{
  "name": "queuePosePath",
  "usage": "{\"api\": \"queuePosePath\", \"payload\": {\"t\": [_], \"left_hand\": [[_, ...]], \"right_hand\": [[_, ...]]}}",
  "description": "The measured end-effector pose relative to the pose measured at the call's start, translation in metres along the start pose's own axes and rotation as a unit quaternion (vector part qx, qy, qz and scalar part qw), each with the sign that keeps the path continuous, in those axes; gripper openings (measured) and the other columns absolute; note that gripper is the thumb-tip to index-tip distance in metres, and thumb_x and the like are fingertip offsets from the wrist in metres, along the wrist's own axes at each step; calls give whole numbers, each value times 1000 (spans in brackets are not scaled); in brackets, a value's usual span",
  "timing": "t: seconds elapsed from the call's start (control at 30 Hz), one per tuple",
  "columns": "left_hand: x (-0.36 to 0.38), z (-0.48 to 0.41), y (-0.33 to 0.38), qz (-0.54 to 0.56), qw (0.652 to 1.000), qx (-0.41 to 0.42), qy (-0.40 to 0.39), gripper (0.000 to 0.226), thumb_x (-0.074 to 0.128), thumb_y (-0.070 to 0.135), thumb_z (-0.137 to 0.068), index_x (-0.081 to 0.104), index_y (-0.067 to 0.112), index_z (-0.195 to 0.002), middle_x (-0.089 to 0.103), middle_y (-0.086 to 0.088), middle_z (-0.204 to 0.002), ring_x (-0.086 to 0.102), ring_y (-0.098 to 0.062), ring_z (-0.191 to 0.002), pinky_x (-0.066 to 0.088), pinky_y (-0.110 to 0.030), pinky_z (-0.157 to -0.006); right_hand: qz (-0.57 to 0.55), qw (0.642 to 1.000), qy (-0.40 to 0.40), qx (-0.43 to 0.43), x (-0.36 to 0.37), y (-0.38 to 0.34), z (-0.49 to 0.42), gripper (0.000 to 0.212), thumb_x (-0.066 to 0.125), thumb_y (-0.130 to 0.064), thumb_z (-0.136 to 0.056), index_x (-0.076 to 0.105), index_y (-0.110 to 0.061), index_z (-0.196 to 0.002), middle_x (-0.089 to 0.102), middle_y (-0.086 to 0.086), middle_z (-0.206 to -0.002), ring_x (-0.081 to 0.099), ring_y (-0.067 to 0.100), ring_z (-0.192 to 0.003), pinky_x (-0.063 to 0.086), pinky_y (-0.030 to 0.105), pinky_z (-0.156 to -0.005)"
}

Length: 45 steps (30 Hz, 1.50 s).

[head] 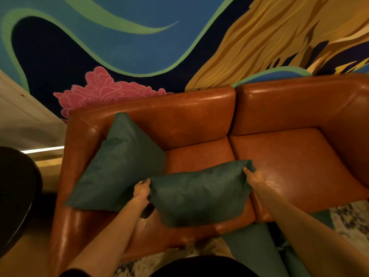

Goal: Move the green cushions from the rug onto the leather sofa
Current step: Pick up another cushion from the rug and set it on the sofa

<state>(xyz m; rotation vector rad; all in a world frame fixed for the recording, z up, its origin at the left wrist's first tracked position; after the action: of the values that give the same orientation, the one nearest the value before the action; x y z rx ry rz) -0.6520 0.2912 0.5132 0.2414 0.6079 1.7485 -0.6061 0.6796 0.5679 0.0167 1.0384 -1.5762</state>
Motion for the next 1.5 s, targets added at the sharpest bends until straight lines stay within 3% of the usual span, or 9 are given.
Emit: {"api": "queuePosePath", "payload": {"t": [0.23,0.33,0.53,0.6,0.87,1.03,1.3,1.43,1.5], "left_hand": [[5,7,-15,-216,962,144,81,45,59,23,-91,51,9,-133,54,-20,-133,50,-38,-121,41,-44,-104],[24,22,-5,-386,868,303,73,40,59,22,-89,56,19,-129,52,-9,-137,45,-33,-127,34,-42,-107],[57,18,2,-625,653,428,-3,72,25,58,-79,41,28,-142,36,6,-153,22,-20,-145,10,-53,-117],[82,18,2,-651,619,433,-73,81,24,67,-76,27,31,-149,25,4,-157,17,-18,-147,12,-54,-118],[154,3,12,-683,633,364,-23,67,47,50,-90,24,26,-148,29,-5,-154,22,-26,-144,10,-54,-117],[164,-34,30,-694,637,335,-11,65,43,51,-93,21,27,-149,25,-3,-156,19,-25,-145,9,-53,-118],[191,-15,22,-636,676,371,-29,71,53,15,-86,23,18,-150,15,-5,-160,13,-27,-147,13,-46,-120],[191,2,4,-557,725,379,-145,56,51,0,-82,49,15,-136,52,-6,-139,53,-21,-123,40,-35,-107],[191,15,-2,-517,751,370,-179,45,50,-4,-81,62,12,-121,72,-6,-107,68,-4,-87,51,-32,-92]], "right_hand": [[70,996,-48,7,13,28,-67,50,57,-30,-93,51,2,-132,59,21,-130,58,38,-118,48,48,-99],[79,996,-49,12,13,16,-62,58,60,-33,-91,45,1,-135,57,22,-132,57,40,-118,48,45,-98],[128,989,-67,-26,15,-11,-50,57,61,-27,-93,36,7,-131,53,28,-133,52,42,-123,42,39,-97],[132,987,-80,-41,17,-10,-58,58,64,-27,-91,37,6,-131,54,27,-133,53,41,-122,43,40,-97],[149,978,-122,-84,32,0,-62,104,75,-27,-81,5,-6,-154,22,26,-154,30,39,-140,30,39,-112],[-28,981,-189,36,72,56,-68,131,93,-41,-53,14,-8,-151,41,8,-146,41,28,-135,36,45,-111],[9,963,-267,25,69,66,-82,52,67,-15,-87,49,-9,-136,58,3,-126,54,22,-118,42,30,-94],[25,968,-249,-1,63,41,-81,7,64,-14,-87,68,-20,-88,70,12,-98,63,15,-79,45,21,-65],[13,963,-267,-31,60,30,-75,20,58,-10,-91,61,-23,-76,69,14,-83,62,4,-53,41,18,-51]]}}
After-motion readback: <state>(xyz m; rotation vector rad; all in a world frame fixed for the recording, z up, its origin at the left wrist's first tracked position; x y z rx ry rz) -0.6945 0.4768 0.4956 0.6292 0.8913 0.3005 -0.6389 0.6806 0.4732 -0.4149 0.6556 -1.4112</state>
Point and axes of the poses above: each hand's wrist, its own z-axis away from the middle knuckle, its own x-axis out of the palm, y = z × x, the point moved 1 cm from there along -z, towards the middle knuckle
